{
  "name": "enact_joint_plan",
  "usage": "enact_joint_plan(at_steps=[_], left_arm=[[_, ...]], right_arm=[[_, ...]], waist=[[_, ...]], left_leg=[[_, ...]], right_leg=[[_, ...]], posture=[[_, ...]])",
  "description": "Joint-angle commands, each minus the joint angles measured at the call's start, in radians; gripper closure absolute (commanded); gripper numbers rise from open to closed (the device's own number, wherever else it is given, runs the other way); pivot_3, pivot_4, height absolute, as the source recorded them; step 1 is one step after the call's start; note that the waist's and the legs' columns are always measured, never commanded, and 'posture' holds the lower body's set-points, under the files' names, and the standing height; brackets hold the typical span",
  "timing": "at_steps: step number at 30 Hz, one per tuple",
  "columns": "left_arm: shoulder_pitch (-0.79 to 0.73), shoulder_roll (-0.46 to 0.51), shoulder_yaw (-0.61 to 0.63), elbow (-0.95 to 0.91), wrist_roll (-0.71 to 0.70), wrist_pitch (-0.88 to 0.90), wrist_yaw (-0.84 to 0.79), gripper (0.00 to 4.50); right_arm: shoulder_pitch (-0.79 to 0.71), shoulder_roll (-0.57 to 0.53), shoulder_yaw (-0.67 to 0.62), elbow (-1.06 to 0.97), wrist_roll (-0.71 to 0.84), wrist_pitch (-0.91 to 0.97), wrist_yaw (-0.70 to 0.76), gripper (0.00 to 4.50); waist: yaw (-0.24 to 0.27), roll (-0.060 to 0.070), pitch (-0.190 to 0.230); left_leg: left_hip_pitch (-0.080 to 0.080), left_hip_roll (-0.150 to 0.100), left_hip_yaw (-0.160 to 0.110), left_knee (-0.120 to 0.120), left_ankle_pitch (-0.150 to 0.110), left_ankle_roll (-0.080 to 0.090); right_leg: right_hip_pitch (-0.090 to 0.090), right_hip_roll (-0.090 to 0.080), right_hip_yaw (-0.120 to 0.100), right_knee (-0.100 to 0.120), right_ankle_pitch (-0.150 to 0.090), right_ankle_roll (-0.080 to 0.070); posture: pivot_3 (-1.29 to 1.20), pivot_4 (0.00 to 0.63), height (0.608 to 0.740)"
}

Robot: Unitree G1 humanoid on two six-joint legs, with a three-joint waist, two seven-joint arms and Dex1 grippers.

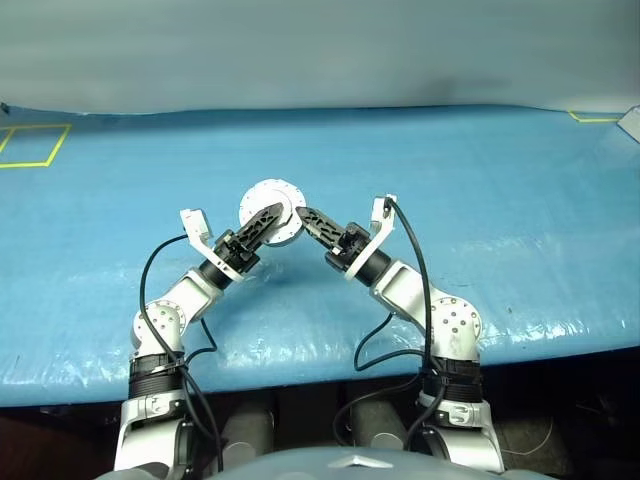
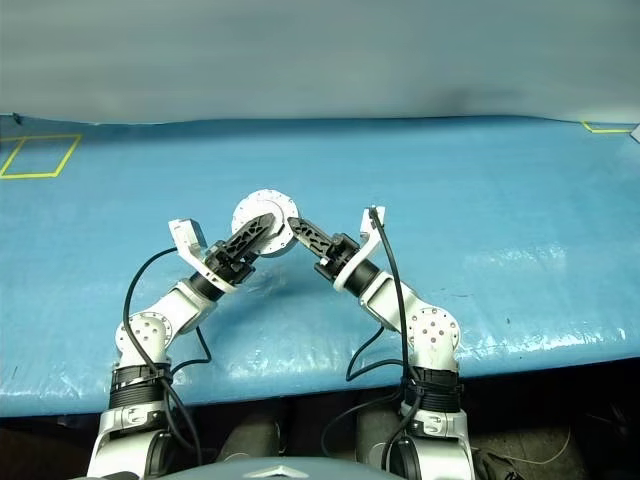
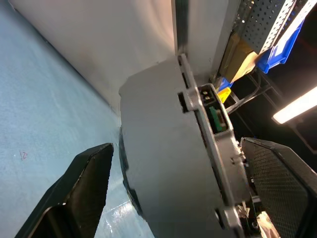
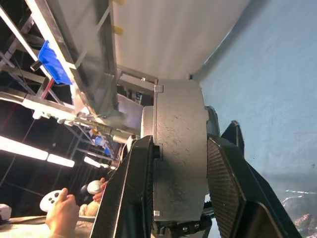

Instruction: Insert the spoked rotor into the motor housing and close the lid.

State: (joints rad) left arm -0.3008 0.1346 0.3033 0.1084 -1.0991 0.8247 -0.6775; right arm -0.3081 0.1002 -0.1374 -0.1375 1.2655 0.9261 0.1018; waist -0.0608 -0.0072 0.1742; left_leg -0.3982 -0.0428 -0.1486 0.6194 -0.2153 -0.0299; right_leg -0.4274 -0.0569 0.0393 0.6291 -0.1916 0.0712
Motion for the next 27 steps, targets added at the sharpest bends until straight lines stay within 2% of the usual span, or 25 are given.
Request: enact_joint_plan(at_steps=[1,5,8,11,12,19,25,26,27], left_arm=[[-0.017,-0.011,-0.008,-0.013,-0.007,-0.001,-0.01,0.02],[-0.005,-0.016,-0.019,-0.022,0.013,-0.026,-0.03,0.02],[0.02,-0.025,-0.008,-0.034,0.0,-0.043,-0.053,0.64],[0.041,-0.036,0.014,-0.042,-0.027,-0.051,-0.049,1.56],[0.044,-0.035,0.018,-0.042,-0.032,-0.051,-0.047,1.66],[0.053,-0.04,0.019,-0.046,-0.031,-0.059,0.0,1.7],[0.064,-0.048,0.001,-0.055,-0.001,-0.079,0.025,1.7],[0.065,-0.047,0.0,-0.056,-0.001,-0.082,0.026,1.7],[0.067,-0.046,0.0,-0.057,0.002,-0.085,0.029,1.7]], right_arm=[[0.027,0.058,0.044,-0.072,0.055,-0.01,0.023,3.31],[0.029,0.052,0.047,-0.073,0.054,-0.015,0.022,3.31],[0.031,0.05,0.046,-0.07,0.047,-0.02,0.02,3.31],[0.033,0.049,0.044,-0.062,0.04,-0.025,0.018,3.31],[0.032,0.049,0.043,-0.059,0.039,-0.027,0.017,3.31],[0.026,0.047,0.044,-0.044,0.023,-0.04,0.014,3.31],[0.023,0.029,0.068,-0.033,-0.063,-0.08,0.032,3.31],[0.025,0.029,0.069,-0.032,-0.069,-0.084,0.035,2.58],[0.026,0.029,0.068,-0.033,-0.074,-0.088,0.036,2.34]], waist=[[0.001,0.0,0.0],[0.0,0.0,0.0],[-0.001,0.0,0.0],[-0.001,0.0,0.0],[-0.001,0.0,0.0],[0.0,0.0,0.0],[-0.001,0.0,0.0],[0.0,0.0,0.0],[0.001,0.0,0.0]], left_leg=[[0.0,0.0,0.0,0.0,0.0,0.0],[0.0,0.0,0.002,0.002,0.0,0.0],[0.0,0.001,0.003,0.002,0.0,0.001],[0.0,0.001,0.004,0.002,0.0,0.001],[0.0,0.001,0.004,0.003,0.0,0.001],[0.0,0.001,0.005,0.005,-0.001,0.001],[0.0,0.001,0.005,0.006,-0.001,0.002],[0.0,0.001,0.005,0.006,-0.001,0.002],[0.0,0.001,0.005,0.006,-0.001,0.002]], right_leg=[[0.0,0.0,0.0,0.0,0.0,0.0],[0.0,0.0,0.002,0.0,0.001,0.001],[0.0,0.001,0.003,0.0,0.002,0.0],[0.0,0.001,0.004,0.0,0.002,0.0],[0.0,0.001,0.004,0.0,0.003,0.0],[0.0,0.002,0.005,0.0,0.004,0.002],[0.0,0.002,0.006,0.0,0.005,0.002],[0.0,0.002,0.006,0.0,0.005,0.002],[0.001,0.002,0.006,0.0,0.005,0.002]], posture=[[0.0,0.15,0.74],[0.0,0.15,0.74],[0.0,0.15,0.74],[0.0,0.15,0.74],[0.0,0.15,0.74],[0.0,0.15,0.74],[0.0,0.15,0.74],[0.0,0.15,0.74],[0.0,0.15,0.74]])
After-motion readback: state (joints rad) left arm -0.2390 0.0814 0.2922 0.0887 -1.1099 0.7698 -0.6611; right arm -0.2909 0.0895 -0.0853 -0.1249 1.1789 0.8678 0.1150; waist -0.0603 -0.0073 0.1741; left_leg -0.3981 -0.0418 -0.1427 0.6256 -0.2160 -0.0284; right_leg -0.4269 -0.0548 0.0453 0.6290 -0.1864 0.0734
